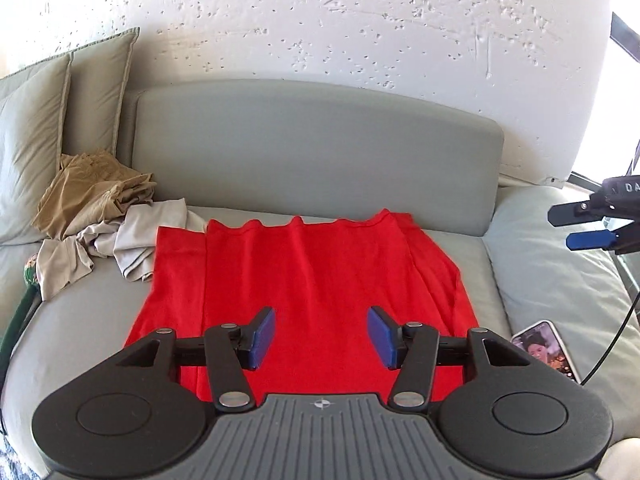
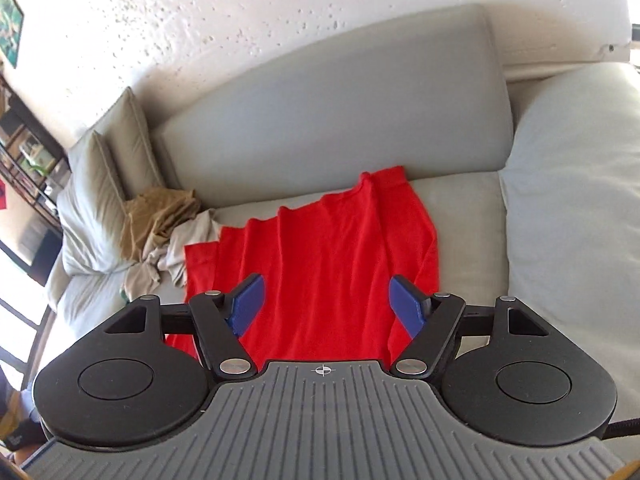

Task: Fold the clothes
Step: 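Open both grippers and release the shirt hem, then grasp the sleeve cuff with the right gripper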

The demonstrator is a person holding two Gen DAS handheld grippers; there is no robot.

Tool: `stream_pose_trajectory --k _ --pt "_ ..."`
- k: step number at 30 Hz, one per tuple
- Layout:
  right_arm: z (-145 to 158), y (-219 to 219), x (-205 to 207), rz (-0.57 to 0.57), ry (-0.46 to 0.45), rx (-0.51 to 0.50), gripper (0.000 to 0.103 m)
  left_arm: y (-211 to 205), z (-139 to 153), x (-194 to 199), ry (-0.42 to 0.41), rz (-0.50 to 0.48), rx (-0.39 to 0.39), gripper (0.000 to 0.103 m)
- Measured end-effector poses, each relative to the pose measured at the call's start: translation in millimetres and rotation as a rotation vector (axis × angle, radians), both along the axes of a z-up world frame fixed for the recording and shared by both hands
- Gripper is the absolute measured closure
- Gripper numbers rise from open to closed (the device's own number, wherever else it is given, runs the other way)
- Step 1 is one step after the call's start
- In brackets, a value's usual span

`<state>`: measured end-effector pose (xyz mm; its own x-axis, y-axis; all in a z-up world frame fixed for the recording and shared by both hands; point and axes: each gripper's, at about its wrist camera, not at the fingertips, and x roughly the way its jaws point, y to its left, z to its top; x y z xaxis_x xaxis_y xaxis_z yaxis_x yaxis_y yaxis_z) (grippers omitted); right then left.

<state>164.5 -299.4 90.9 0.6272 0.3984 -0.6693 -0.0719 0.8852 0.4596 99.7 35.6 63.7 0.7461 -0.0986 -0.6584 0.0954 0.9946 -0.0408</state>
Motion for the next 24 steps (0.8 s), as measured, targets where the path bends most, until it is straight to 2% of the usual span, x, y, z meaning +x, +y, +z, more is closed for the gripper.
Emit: stream_pose_trajectory --k 2,5,8,10,12,16,17,19,20,22,23,24 --pt "-16.5 3.7 29.2 -0.009 0.027 0.008 0.029 1.3 0.3 10.1 -0.013 0.012 0.011 0.048" --pt "-48.5 7.5 72.3 -0.053 0.056 -0.001 0.029 1.7 -19.4 32.7 0.007 0.047 0.019 0.048" --pt "-89.7 4.6 118.7 -0.126 0.133 -0.064 0.027 -4.0 -42.3 54.7 0.044 0.067 0.024 0.047" --pt "-121.1 -2.7 150.2 -0.184 0.176 -0.103 0.03 -8.3 -52.5 62.0 0.068 0.062 0.009 0.047" --pt "-147.4 -9.7 172.6 -0.201 0.191 -0.111 0.044 -12.2 -59.2 63.8 0.083 0.047 -0.019 0.045" --pt "-193.6 -19.6 206.2 -0.174 0.197 -0.085 0.048 -21.5 -69.0 64.1 0.1 0.006 -0.018 0.043" --pt "-205.0 -22.0 214.4 -0.167 0.198 -0.078 0.053 -22.4 -70.7 64.2 0.102 0.0 -0.016 0.043" --pt "-212.0 -21.8 217.6 -0.124 0.134 -0.012 0.059 -24.2 -74.0 64.4 0.106 -0.013 -0.013 0.043" --pt "-214.9 -19.9 220.3 -0.093 0.123 0.007 0.067 -24.6 -75.0 64.4 0.106 -0.016 -0.012 0.042" --pt "-219.7 -10.1 223.9 -0.058 0.115 -0.041 0.092 -24.8 -76.2 64.9 0.111 -0.012 -0.007 0.042" --pt "-215.1 -6.6 220.2 -0.066 0.092 -0.079 0.1 -24.4 -76.0 65.1 0.112 -0.008 -0.007 0.042" --pt "-210.4 -3.2 216.6 -0.074 0.068 -0.118 0.101 -23.9 -75.1 64.9 0.111 -0.005 -0.009 0.042"
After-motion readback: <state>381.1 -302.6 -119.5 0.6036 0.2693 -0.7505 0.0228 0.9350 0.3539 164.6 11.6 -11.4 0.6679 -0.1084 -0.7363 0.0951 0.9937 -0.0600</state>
